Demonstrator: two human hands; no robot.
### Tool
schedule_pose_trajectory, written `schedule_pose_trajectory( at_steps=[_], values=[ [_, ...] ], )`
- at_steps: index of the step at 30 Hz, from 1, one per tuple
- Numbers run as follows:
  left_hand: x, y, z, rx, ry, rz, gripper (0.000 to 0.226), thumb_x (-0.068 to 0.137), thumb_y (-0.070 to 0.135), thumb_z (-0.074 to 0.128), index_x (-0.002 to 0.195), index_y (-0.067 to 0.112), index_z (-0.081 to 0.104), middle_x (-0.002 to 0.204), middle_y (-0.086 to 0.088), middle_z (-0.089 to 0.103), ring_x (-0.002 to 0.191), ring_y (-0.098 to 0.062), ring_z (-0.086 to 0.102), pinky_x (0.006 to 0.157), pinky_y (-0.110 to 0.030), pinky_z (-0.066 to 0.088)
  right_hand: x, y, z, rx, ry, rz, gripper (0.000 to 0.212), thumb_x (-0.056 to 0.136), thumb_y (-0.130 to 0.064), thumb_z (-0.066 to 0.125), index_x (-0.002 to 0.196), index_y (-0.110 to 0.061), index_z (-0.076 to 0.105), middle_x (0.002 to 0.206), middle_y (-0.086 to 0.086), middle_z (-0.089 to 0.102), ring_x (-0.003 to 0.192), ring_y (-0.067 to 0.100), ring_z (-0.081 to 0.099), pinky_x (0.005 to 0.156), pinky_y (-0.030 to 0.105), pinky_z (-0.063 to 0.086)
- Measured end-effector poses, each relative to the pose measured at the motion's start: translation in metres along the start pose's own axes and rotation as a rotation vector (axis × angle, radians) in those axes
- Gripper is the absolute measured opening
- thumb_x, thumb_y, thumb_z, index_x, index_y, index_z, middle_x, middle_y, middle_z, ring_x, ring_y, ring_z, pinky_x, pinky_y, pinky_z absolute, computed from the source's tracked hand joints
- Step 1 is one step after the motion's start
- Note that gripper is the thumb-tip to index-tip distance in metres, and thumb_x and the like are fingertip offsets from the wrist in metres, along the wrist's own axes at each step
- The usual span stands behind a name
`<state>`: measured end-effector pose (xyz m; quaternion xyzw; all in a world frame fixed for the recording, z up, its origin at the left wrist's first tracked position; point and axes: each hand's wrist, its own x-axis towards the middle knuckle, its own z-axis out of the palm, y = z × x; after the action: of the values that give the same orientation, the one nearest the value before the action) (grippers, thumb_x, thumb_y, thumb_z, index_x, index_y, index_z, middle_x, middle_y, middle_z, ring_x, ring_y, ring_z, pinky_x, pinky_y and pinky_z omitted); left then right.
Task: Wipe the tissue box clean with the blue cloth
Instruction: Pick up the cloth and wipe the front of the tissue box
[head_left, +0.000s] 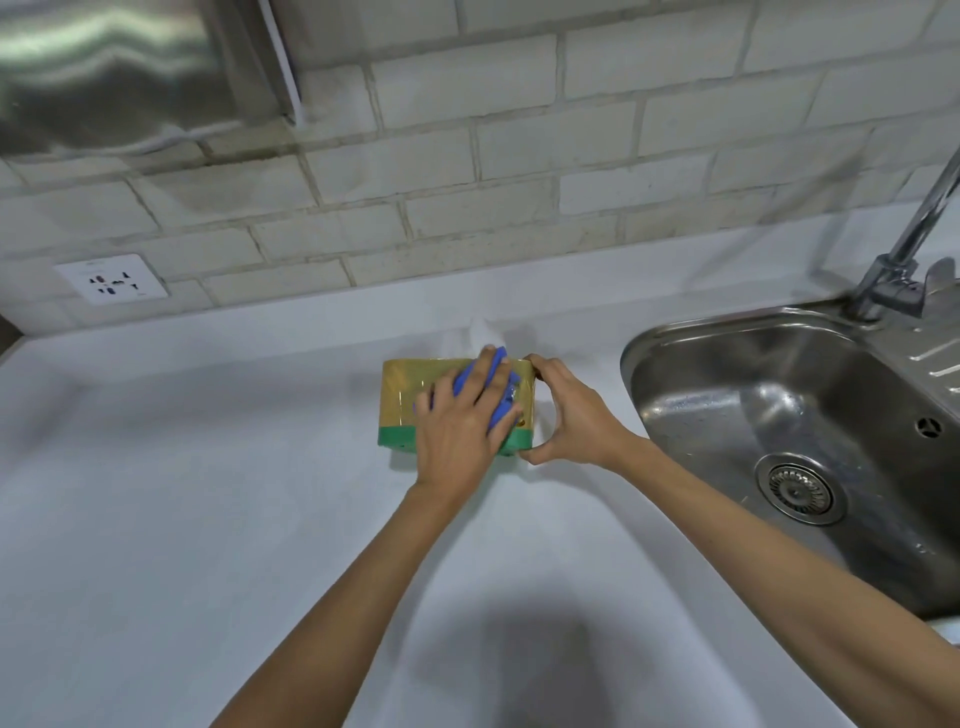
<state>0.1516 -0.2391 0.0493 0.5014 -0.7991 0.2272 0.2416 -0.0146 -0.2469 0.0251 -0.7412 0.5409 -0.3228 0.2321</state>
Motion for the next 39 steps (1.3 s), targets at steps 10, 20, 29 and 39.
schedule_pose_trajectory(
  at_steps=[10,20,29,39],
  values=[
    [0.015,-0.009,-0.006,-0.055,-0.025,0.055,0.047,0.086,0.045,0.045,0.116,0.017,0.069,0.125,-0.001,0.066,0.09,-0.031,0.067,0.073,-0.035,0.048,0.003,0.002,0.001,0.005,0.006,0.002,0.099,0.049,-0.029,0.084,0.134,-0.018,0.034,0.114,-0.007,0.046,0.098,0.014,0.052,0.079,0.022,0.042],
    [0.014,-0.03,-0.007,-0.076,-0.011,0.236,0.044,0.084,0.04,0.046,0.112,0.017,0.072,0.121,-0.001,0.069,0.085,-0.03,0.067,0.074,-0.033,0.044,0.002,-0.002,-0.002,0.032,-0.016,0.018,0.101,0.05,-0.026,0.086,0.136,-0.015,0.035,0.121,-0.002,0.047,0.108,0.016,0.052,0.09,0.028,0.045],
    [-0.03,-0.05,0.005,-0.111,0.006,0.284,0.041,0.085,0.042,0.05,0.115,0.023,0.069,0.125,0.0,0.066,0.101,-0.026,0.055,0.081,-0.034,0.033,0.0,-0.002,-0.004,0.039,-0.028,0.022,0.099,0.05,-0.024,0.085,0.135,-0.016,0.035,0.12,-0.002,0.047,0.11,0.015,0.051,0.091,0.027,0.044],
    [0.0,-0.009,0.006,-0.142,0.003,-0.349,0.034,0.081,0.031,0.07,0.112,0.017,0.071,0.127,-0.001,0.065,0.087,-0.033,0.064,0.072,-0.037,0.048,0.001,-0.003,0.001,0.024,0.007,0.024,0.097,0.049,-0.024,0.086,0.132,-0.017,0.037,0.116,-0.004,0.046,0.105,0.009,0.048,0.076,0.012,0.033]
  ],
)
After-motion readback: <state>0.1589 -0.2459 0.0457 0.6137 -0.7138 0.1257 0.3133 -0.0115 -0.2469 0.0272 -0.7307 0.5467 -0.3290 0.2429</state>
